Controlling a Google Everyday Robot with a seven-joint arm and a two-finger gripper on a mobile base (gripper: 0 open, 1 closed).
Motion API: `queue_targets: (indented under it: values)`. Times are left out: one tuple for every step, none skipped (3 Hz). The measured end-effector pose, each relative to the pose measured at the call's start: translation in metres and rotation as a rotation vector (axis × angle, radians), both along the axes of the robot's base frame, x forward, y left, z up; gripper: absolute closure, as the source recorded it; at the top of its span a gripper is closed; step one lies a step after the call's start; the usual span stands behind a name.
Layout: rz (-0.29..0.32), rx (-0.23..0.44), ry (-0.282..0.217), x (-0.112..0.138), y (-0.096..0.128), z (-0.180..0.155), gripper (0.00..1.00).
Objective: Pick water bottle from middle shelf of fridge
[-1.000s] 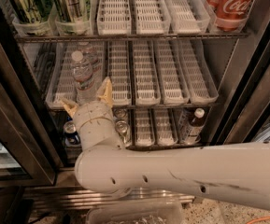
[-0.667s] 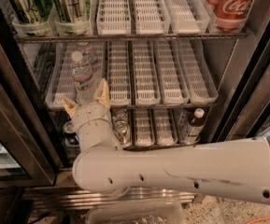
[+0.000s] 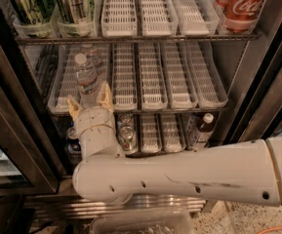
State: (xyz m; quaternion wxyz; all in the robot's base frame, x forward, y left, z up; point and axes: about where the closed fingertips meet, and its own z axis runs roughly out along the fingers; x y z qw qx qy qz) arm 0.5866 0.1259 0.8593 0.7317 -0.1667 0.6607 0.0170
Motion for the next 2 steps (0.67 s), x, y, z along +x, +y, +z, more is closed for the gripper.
queue_targets:
  values:
    - [-0.009, 0.006, -0.013, 0.0031, 0.0009, 0.0020, 0.29]
    - [-0.025, 0.011, -0.018, 0.0110, 0.0011, 0.0032, 0.18]
